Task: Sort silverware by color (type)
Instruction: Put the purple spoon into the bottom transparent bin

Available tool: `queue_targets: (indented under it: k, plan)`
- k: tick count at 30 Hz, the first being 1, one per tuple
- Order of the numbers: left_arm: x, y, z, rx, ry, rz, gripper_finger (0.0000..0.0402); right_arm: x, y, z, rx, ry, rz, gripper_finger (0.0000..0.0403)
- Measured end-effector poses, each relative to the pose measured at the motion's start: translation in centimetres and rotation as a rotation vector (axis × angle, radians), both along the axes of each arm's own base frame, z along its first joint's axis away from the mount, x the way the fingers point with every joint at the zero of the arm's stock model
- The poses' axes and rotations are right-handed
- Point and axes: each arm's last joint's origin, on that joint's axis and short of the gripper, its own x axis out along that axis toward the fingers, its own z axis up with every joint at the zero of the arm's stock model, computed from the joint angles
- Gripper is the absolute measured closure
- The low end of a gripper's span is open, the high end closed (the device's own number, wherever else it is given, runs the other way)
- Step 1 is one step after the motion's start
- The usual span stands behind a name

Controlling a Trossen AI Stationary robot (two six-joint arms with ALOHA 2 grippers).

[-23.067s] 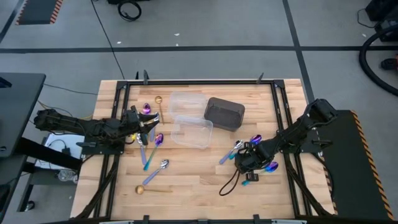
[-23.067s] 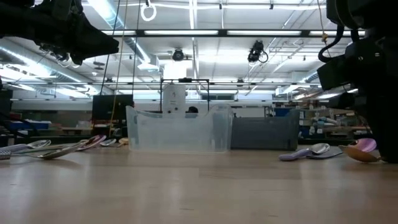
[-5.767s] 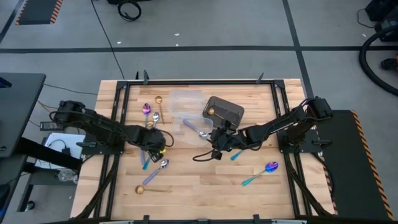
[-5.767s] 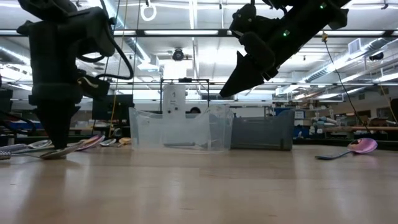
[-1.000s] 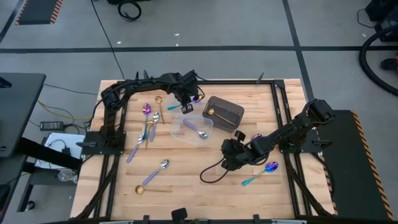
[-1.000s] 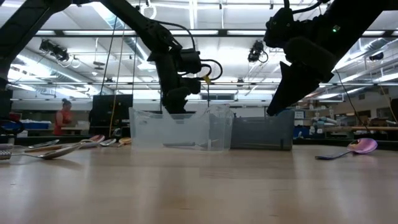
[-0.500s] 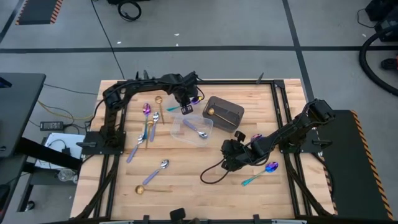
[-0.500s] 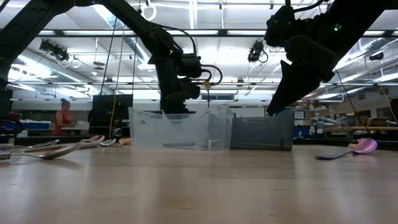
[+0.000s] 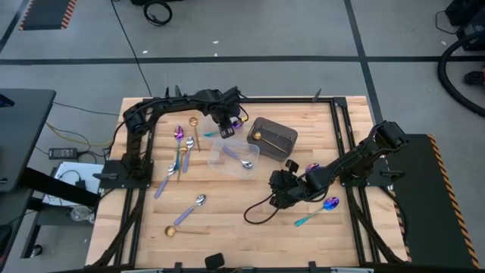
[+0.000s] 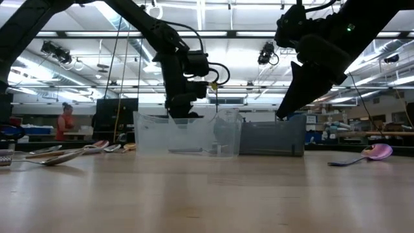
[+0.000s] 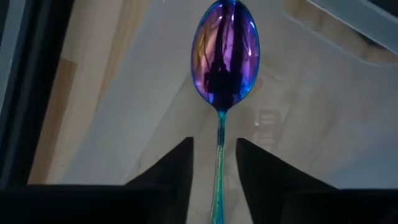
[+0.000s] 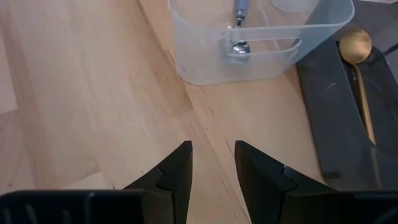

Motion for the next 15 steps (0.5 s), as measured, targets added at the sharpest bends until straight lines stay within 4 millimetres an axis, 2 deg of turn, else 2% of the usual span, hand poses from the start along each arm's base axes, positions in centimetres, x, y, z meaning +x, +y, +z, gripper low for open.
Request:
queue_targets:
  k: [4,9,15]
  plan:
    - [-0.3,-0.3,1.6,0.018,-0.031,-0.003,0.0244,0.0,0.0,0.0,0.000,0.000,0.001,0.0273]
    - [-1.0,-1.1,4.4,0.046,-0.090,-0.002,0.0240,0.0,0.0,0.0,-0.002,-0.001,0.000,0.0273]
    - [-2.0,-3.4,7.6,0.053,-0.126,-0.024,0.0239,0.0,0.0,0.0,-0.030,-0.001,0.004,0.0273]
